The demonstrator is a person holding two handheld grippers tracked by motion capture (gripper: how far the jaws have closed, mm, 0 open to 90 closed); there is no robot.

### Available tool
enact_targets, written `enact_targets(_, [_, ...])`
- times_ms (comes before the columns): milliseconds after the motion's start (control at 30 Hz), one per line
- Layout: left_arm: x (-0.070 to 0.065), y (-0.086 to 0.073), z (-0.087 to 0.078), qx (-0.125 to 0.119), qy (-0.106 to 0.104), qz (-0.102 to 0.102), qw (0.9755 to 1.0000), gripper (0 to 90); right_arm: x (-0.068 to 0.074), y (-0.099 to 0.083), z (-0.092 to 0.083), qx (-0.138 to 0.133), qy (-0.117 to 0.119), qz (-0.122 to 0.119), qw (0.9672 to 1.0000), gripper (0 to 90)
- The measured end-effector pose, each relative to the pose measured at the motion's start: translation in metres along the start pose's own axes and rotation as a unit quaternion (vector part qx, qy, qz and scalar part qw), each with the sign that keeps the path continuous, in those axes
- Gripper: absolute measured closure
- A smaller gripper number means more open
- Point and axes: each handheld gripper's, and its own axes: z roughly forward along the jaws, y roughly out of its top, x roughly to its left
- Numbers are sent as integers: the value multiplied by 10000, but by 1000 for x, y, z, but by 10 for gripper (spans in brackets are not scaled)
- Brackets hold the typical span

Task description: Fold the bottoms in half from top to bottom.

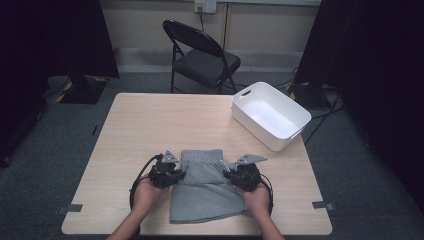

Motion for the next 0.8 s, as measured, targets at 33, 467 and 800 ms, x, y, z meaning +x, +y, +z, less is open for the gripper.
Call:
enact_targets(33, [0, 0, 1, -11, 49, -27, 10000, 857, 0, -1, 0, -12, 11, 81, 10000, 828])
enact_targets(467, [6, 11, 16, -42, 253, 37, 9997, 857, -4, -1, 9, -142, -76, 199, 9997, 829])
enact_targets(800, [26, 32, 32, 51, 515, -19, 9987, 858, -13, 19, 30, -150, -421, 196, 9988, 829])
